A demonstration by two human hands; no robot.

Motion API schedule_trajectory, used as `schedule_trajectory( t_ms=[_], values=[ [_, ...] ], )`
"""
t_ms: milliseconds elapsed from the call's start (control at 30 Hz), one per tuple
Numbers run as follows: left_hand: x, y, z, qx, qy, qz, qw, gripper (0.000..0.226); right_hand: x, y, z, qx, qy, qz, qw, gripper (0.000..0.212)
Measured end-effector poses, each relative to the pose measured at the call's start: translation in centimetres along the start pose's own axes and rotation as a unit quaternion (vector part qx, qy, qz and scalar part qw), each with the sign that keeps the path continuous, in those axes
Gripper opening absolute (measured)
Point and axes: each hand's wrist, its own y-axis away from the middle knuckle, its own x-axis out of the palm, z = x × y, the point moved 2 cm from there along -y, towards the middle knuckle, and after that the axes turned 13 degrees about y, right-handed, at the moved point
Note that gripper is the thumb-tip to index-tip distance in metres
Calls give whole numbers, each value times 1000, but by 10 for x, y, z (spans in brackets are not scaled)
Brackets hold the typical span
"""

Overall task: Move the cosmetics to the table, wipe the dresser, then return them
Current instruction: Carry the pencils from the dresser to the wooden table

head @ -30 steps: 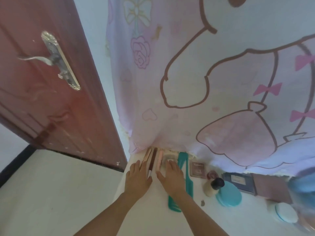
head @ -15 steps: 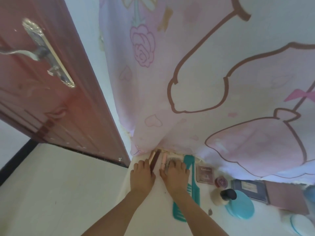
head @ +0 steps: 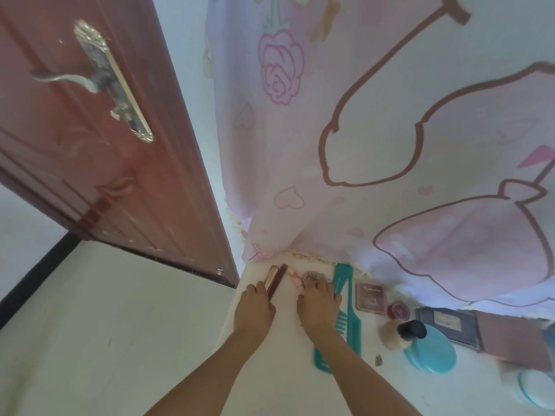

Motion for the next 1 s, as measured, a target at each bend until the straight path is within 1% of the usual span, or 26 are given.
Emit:
schedule_trajectory(
  t_ms=[167, 333, 433, 567, 700, 800, 900, 1000],
  values=[
    [-3, 6, 2, 6, 44, 11, 999, 34, -1, 6, -1, -9, 10, 2, 1000, 44],
    [-7, 11, 6, 10, 78, 2, 997, 43, -5, 11, -7, -16, 10, -13, 1000, 46],
    [-8, 14, 10, 28, 140, 18, 990, 39, -9, 17, -11, -13, 6, -17, 1000, 47],
    [-11, 19, 13, 37, 246, 20, 968, 37, -20, 26, -11, -16, 11, -32, 999, 44],
    [-23, 26, 7, 84, 305, -13, 948, 30, -31, 37, -15, -26, 30, -48, 998, 38],
    [-37, 33, 9, 109, 360, -36, 926, 28, -43, 47, -16, -38, 24, -82, 996, 35],
    [-54, 43, 17, 121, 419, -58, 898, 26, -55, 52, -12, -69, 16, -115, 991, 32],
    [-68, 57, 29, 104, 467, -66, 876, 25, -60, 57, -3, -109, 7, -135, 985, 31]
  ],
)
